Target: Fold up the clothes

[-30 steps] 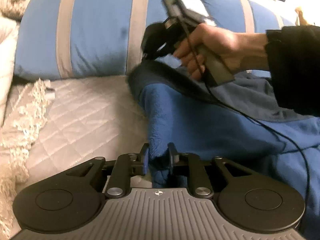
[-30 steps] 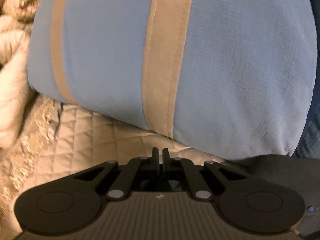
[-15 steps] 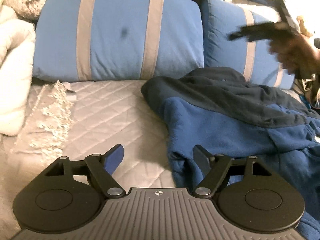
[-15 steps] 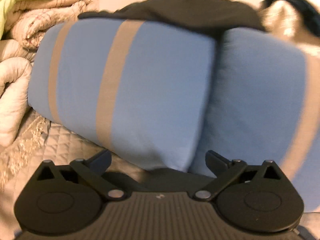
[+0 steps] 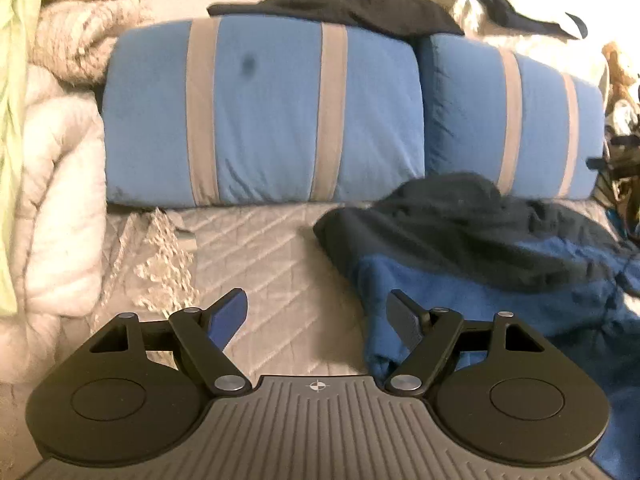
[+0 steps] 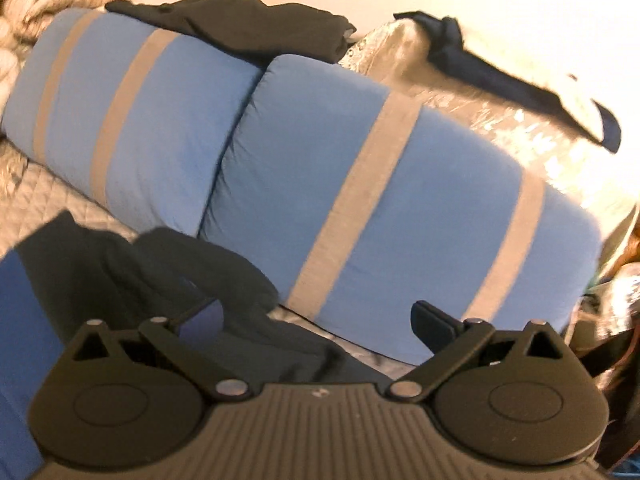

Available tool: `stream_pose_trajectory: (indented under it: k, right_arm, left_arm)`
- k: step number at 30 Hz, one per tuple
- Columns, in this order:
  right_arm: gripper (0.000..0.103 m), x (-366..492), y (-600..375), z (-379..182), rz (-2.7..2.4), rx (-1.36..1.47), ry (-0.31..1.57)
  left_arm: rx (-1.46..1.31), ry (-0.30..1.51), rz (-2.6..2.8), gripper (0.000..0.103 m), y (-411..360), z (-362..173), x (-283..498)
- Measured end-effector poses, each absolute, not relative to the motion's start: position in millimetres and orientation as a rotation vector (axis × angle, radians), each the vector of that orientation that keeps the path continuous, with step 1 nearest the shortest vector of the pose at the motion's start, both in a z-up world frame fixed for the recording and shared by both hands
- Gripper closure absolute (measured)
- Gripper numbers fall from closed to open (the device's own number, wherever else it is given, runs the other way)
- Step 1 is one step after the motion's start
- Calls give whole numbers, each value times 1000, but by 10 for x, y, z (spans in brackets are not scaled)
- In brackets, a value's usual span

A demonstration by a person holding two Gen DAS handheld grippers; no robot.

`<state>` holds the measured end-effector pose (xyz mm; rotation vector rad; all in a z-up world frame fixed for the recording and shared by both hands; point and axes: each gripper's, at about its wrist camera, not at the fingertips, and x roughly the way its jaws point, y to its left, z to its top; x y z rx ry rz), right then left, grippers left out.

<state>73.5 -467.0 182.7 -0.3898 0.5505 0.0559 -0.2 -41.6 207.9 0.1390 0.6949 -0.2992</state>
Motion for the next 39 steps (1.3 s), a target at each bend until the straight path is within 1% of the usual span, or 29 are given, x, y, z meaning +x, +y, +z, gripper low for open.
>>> stream_pose_trajectory:
  k: [11,20,25,30,32,36,39]
  right_arm:
    - [0,345,-5024,2262,23,-385,469]
    - [0,106,-5676,2711,-88,-347,412]
    - [0,-126,-6096,2946,-150,-336,379]
    - [0,-404,-6551,3119,-214,-312,353]
    - [0,-518,-6728,3165,-240,-302,346]
    - [0,-737,-7062,3121,-284,-280,365]
    - [0,-928,-7289,2967,-309,-260,392]
  left_arm:
    - [158,574,-313,27,-805,2787,28]
    - [124,402,-357,25,-1304,3609,92]
    - [138,346,-403,24,-1655,3909,73]
    - [162,311,-453,23,-2029,4010,28]
    - [153,304,-481,19,-2144,3978,-7]
    - [130,335,-550,17,-2410,3714,-24]
    - [132,396,-640,17,-2637,3354,-22]
